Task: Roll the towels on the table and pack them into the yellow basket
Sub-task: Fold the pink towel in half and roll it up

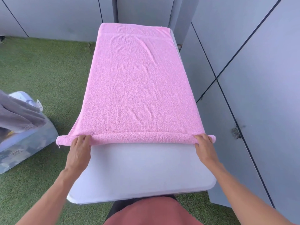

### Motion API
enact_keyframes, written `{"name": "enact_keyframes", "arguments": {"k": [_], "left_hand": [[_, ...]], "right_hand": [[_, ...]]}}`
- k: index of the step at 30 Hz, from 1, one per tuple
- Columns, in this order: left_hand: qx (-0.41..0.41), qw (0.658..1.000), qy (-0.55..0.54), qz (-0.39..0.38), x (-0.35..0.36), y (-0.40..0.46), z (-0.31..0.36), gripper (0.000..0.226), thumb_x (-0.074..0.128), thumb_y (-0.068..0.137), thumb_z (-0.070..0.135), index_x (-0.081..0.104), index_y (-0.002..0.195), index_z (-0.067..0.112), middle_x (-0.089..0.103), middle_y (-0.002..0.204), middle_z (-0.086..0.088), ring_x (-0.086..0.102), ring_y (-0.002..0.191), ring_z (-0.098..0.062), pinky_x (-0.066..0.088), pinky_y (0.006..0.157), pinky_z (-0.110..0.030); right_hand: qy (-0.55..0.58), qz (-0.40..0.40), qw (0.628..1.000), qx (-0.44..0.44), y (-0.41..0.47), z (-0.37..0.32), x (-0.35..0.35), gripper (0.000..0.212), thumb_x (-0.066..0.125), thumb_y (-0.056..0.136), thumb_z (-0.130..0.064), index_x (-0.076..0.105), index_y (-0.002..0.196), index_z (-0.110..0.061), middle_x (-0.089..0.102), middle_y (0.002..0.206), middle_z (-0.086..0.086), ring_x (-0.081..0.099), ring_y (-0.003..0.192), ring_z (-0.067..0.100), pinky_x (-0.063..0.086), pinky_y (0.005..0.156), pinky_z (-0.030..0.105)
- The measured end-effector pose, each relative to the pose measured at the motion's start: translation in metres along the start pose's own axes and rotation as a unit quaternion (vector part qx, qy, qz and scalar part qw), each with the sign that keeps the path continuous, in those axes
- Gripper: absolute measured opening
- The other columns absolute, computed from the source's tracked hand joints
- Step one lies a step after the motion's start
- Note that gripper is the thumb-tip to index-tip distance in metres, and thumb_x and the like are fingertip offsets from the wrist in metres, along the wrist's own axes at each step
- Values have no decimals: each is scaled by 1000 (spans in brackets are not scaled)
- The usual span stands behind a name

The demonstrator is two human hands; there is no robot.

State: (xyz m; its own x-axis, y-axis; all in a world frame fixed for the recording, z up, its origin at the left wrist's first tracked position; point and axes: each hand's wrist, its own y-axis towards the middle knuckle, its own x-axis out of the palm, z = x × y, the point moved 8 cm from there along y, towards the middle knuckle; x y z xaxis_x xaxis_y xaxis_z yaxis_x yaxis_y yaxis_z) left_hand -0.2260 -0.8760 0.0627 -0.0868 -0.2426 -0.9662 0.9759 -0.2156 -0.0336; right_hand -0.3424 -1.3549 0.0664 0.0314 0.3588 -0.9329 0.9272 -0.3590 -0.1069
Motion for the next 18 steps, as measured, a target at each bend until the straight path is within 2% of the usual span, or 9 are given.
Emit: {"name": "enact_keyframes", "arguments": {"k": [2,4,7,9,11,13,15,18], "left_hand": [[-12,1000,-14,-15,-1,5,-5,21,60,81,-9,56,99,1,54,99,-17,48,90,-38,43,75,-50],[-22,999,-20,-35,1,3,-11,19,57,84,-7,58,101,0,56,99,-17,48,92,-37,42,77,-49],[-30,996,-33,-71,-2,-3,-15,23,56,87,-3,61,109,-1,59,103,-18,52,97,-39,42,82,-48],[-50,992,-59,-95,-8,1,-19,26,56,90,2,62,116,2,63,110,-17,56,103,-38,41,85,-43],[-81,984,-77,-141,-10,13,-28,26,55,92,10,63,117,8,66,111,-13,60,101,-32,44,82,-36],[-102,974,-91,-180,-10,25,-36,23,56,93,16,63,114,14,68,109,-11,62,96,-29,47,82,-35],[-118,969,-109,-189,-8,34,-36,21,57,93,16,61,113,14,68,107,-9,61,96,-28,46,81,-34],[-151,973,-131,-114,-11,37,-34,16,60,90,10,63,105,8,60,105,-15,57,96,-34,40,78,-34]], "right_hand": [[-16,-9,1000,-6,2,0,-2,38,51,86,11,60,121,-1,55,113,15,42,112,34,39,97,42],[-36,-35,999,-19,0,2,-3,34,47,90,8,60,120,-3,56,112,12,43,110,32,36,94,38],[-73,-128,989,-25,2,10,1,33,42,93,1,60,119,-9,57,113,9,49,113,29,29,96,35],[-61,-196,979,-2,11,17,3,35,41,93,-3,59,122,-11,58,122,8,52,118,27,34,101,37],[-11,-236,971,44,20,19,2,37,42,93,-3,57,126,-10,56,131,7,51,122,26,39,101,34],[47,-194,978,66,30,15,-3,39,45,90,0,60,124,-13,56,129,6,51,121,26,40,97,32],[48,-59,995,66,34,11,-15,34,55,87,0,64,115,-17,56,117,8,48,117,29,39,95,35],[-43,126,987,89,16,3,-30,16,67,84,-12,67,97,-21,55,104,5,42,107,29,33,88,36]]}}
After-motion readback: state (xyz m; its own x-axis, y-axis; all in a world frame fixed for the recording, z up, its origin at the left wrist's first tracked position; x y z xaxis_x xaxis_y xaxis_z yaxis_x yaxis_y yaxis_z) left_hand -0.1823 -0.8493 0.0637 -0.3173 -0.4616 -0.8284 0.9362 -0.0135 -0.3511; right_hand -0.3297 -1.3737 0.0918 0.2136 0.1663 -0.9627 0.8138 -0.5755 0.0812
